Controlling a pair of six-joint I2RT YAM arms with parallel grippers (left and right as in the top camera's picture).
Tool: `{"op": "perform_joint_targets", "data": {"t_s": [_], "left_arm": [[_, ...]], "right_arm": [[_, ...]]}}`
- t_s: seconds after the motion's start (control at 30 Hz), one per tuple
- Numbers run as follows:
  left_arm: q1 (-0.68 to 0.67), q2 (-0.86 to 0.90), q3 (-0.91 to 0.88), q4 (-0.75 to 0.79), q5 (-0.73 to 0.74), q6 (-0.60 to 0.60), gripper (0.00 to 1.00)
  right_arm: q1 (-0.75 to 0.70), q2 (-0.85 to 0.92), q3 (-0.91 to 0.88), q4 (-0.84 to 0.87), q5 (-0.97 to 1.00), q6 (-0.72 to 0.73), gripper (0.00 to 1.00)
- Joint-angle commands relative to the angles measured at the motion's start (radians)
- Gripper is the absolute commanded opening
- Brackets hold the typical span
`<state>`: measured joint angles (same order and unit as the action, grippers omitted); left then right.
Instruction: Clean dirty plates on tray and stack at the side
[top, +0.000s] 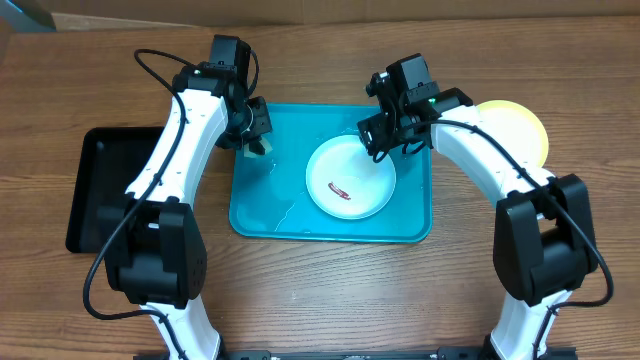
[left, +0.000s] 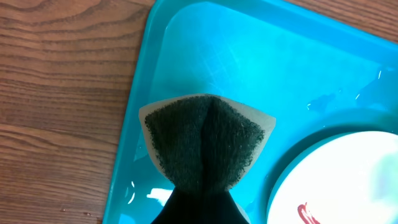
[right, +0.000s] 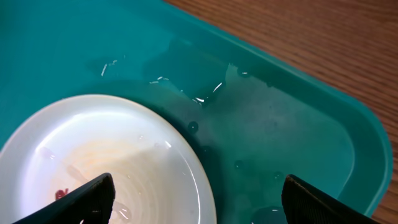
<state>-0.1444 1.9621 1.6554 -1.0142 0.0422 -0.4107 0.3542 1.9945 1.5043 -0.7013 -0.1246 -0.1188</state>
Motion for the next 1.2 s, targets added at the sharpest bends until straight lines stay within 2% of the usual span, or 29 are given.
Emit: {"op": "perform_joint_targets", "data": {"t_s": [0.0, 0.37, 0.5, 1.07, 1.17], "left_arm": [[-0.008, -0.02, -0.004, -0.003, 0.011, 0.031, 0.04], [-0.008, -0.02, -0.004, -0.002, 0.011, 0.03, 0.04], [-0.008, -0.02, -0.004, -0.002, 0.011, 0.03, 0.04], [-0.008, -0.02, -0.004, -0.003, 0.011, 0.031, 0.04], [-0.008, -0.02, -0.004, -0.002, 0.011, 0.031, 0.04]], "right_arm": [[0.002, 0.053, 0.013, -0.017, -0.014, -0.047, 0.87], [0.002, 0.092, -0.011, -0.052, -0.012, -0.116, 0.82], [0.002, 0.094, -0.011, -0.051, -0.008, -0.118, 0.72], [0.002, 0.161, -0.012, -0.083, -0.006, -0.118, 0.67], [0.002, 0.161, -0.012, -0.086, 0.001, -0.118, 0.57]]}}
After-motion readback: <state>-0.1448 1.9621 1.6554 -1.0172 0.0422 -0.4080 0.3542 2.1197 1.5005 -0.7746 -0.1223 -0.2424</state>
